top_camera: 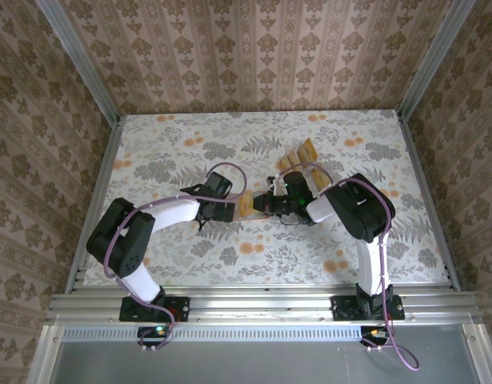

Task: Put the credit cards into the card holder

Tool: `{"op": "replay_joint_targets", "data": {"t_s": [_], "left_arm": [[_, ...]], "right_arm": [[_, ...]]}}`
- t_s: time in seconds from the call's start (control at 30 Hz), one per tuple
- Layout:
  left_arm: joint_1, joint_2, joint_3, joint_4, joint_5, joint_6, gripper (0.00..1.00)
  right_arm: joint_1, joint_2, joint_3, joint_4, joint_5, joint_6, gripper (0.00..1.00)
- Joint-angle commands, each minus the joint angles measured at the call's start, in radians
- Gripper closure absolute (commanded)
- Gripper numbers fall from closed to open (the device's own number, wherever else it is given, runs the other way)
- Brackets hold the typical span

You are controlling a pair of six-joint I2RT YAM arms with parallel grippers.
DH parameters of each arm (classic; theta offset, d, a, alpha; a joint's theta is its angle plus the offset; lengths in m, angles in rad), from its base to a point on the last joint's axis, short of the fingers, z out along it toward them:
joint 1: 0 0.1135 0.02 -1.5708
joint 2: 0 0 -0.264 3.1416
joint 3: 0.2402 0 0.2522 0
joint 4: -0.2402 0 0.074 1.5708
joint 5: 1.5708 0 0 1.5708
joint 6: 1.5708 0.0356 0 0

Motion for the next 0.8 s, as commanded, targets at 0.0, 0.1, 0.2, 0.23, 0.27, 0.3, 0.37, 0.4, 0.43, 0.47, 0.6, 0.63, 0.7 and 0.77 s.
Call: {"op": "replay_joint_targets", "data": {"t_s": [0.0,0.1,0.2,0.23,0.27,0.3,0.37,0.4,0.43,0.47,0.6,0.63,0.7,0.77], "left_arm": [[-0.007,0.039,-0.005,-0.063,-0.022,-0.011,0.0],[-0.007,0.04,-0.004,-0.065,-0.021,-0.011,0.0],[-0.008,0.042,-0.002,-0.064,-0.02,-0.012,0.0],[-0.008,0.04,-0.002,-0.065,-0.021,-0.013,0.0],[-0.009,0.04,-0.002,-0.065,-0.021,-0.012,0.0],[-0.008,0.04,-0.002,-0.065,-0.022,-0.012,0.0],[-0.009,0.042,-0.003,-0.064,-0.022,-0.012,0.0],[-0.009,0.042,-0.002,-0.065,-0.021,-0.013,0.0],[-0.009,0.043,-0.002,-0.063,-0.021,-0.013,0.0],[-0.009,0.044,-0.003,-0.063,-0.022,-0.012,0.0],[-0.009,0.045,-0.001,-0.063,-0.021,-0.01,0.0],[-0.009,0.047,-0.002,-0.064,-0.021,-0.011,0.0],[-0.009,0.046,0.0,-0.062,-0.019,-0.013,0.0],[-0.009,0.048,-0.001,-0.06,-0.016,-0.016,0.0]], "right_arm": [[0.023,0.071,-0.007,-0.139,0.042,-0.021,1.0],[0.025,0.075,0.002,-0.139,0.04,-0.017,1.0],[0.026,0.072,0.004,-0.142,0.039,-0.019,1.0],[0.026,0.07,0.004,-0.145,0.04,-0.022,1.0],[0.026,0.069,0.003,-0.149,0.039,-0.024,1.0],[0.026,0.066,0.001,-0.151,0.042,-0.028,1.0],[0.026,0.067,-0.002,-0.154,0.039,-0.029,1.0],[0.026,0.066,-0.002,-0.155,0.039,-0.031,1.0],[0.026,0.065,-0.004,-0.157,0.04,-0.032,0.96],[0.026,0.062,-0.006,-0.16,0.039,-0.033,0.89],[0.021,0.033,-0.002,-0.202,0.043,-0.056,0.67],[0.019,0.025,-0.001,-0.216,0.045,-0.061,0.64],[0.015,0.006,0.009,-0.252,0.049,-0.076,0.57],[0.013,-0.015,0.021,-0.3,0.06,-0.098,0.51]]}}
